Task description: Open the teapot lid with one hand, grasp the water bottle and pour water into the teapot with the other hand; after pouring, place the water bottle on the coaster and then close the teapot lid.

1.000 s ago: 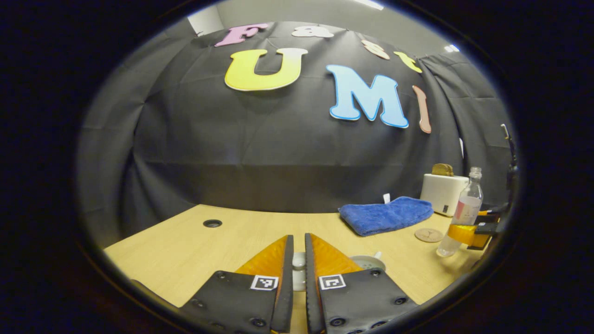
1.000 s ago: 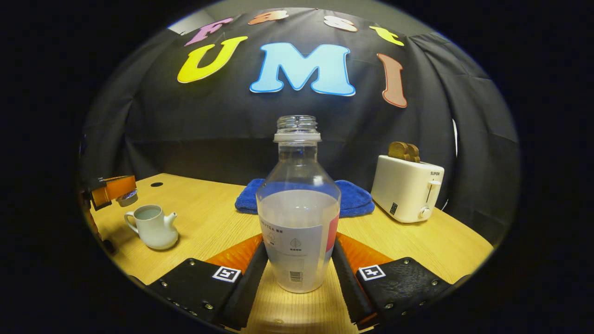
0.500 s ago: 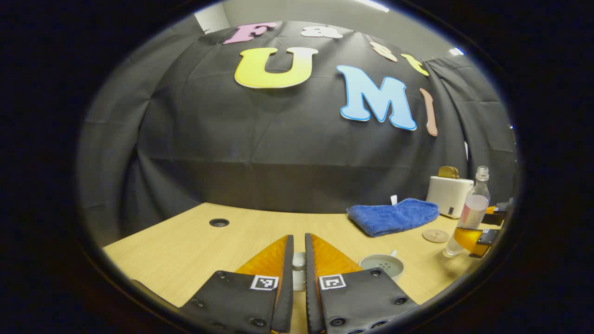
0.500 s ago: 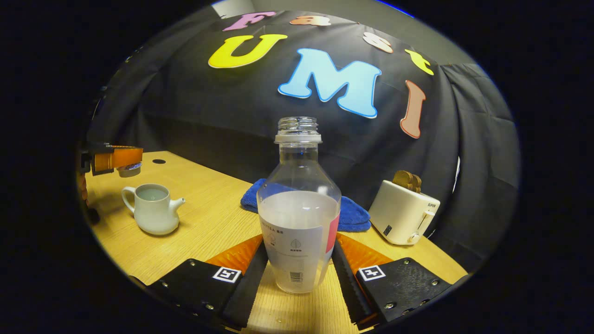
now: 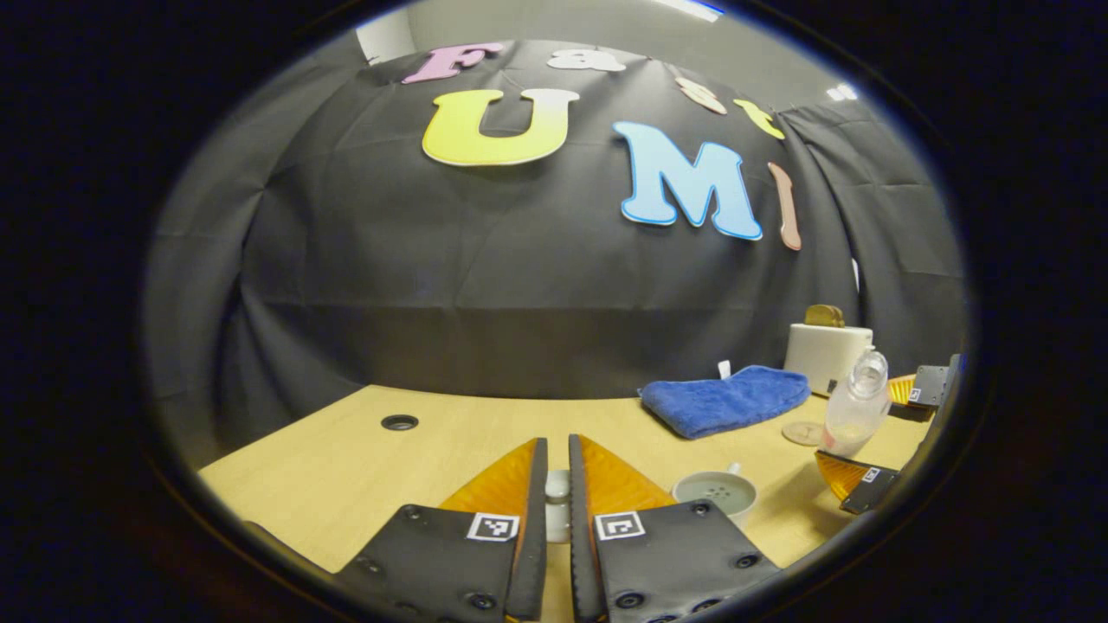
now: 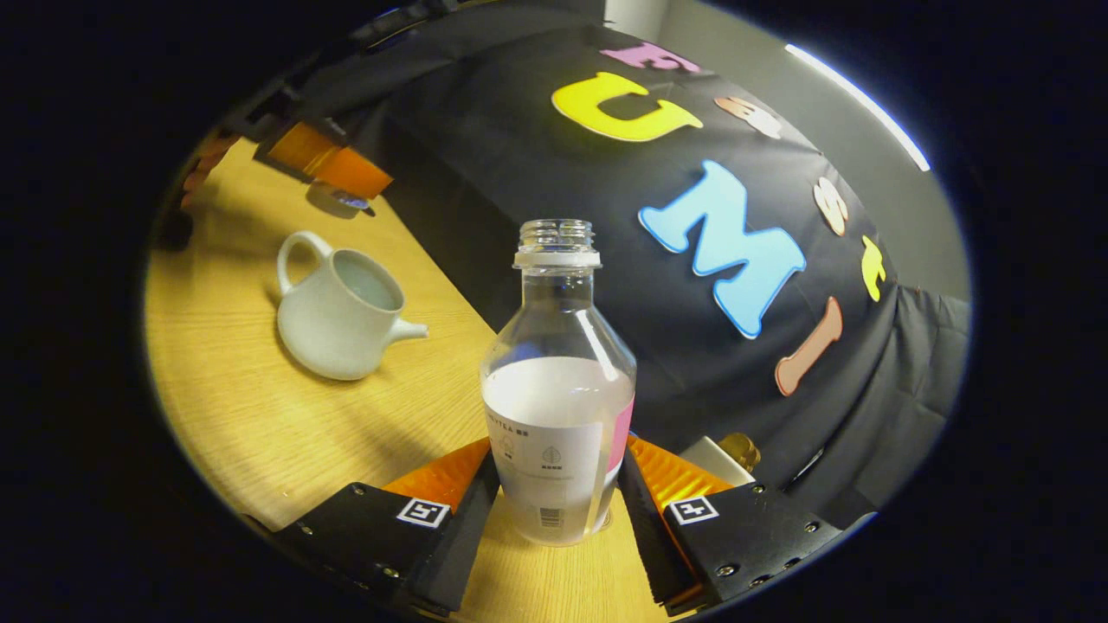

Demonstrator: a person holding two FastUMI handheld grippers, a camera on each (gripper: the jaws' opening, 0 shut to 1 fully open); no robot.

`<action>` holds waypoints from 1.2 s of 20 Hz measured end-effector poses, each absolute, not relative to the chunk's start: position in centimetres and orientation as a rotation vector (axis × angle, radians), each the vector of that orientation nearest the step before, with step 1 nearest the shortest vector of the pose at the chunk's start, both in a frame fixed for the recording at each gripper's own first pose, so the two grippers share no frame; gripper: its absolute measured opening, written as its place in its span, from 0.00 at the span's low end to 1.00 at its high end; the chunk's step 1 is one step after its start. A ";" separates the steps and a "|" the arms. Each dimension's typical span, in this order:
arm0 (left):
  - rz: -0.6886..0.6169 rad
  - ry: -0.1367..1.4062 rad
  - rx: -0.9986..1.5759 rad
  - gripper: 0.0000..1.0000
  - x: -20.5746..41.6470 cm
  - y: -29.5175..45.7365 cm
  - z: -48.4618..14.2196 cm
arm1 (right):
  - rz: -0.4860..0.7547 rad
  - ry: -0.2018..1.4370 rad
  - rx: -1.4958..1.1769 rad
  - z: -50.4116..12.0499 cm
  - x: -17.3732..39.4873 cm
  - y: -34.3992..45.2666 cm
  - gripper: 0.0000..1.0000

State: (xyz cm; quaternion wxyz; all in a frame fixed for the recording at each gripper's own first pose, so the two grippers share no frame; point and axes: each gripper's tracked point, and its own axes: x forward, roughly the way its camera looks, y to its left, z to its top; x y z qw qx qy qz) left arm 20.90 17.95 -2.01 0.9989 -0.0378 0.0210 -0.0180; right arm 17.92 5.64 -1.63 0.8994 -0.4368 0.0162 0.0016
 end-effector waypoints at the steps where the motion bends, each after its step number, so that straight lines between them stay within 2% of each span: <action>1: -0.038 0.034 -0.091 0.20 20.8 18.2 -1.7 | 0.011 0.040 -0.922 -2.0 18.0 5.8 0.77; 4: -0.047 0.029 -0.145 0.18 20.8 18.8 -1.7 | 0.019 0.039 -0.994 -1.7 18.9 6.2 0.77; 5: -0.046 0.028 -0.157 0.20 20.8 19.0 -1.6 | 0.022 0.037 -1.018 -1.7 19.1 6.2 0.77; 8: -0.051 0.024 -0.174 0.16 20.8 19.2 -1.7 | 0.028 0.041 -1.100 -1.0 19.9 6.2 0.77; 9: -0.052 0.023 -0.176 0.20 20.8 19.2 -1.6 | 0.028 0.042 -1.139 -0.7 20.1 6.3 0.77; 15: -0.060 0.015 -0.201 0.20 20.7 19.5 -1.4 | 0.038 0.006 -1.381 0.9 21.2 7.1 0.77; 24: -0.064 0.012 -0.221 0.20 20.7 19.7 -1.5 | 0.055 -0.015 -1.629 0.1 21.4 7.6 0.77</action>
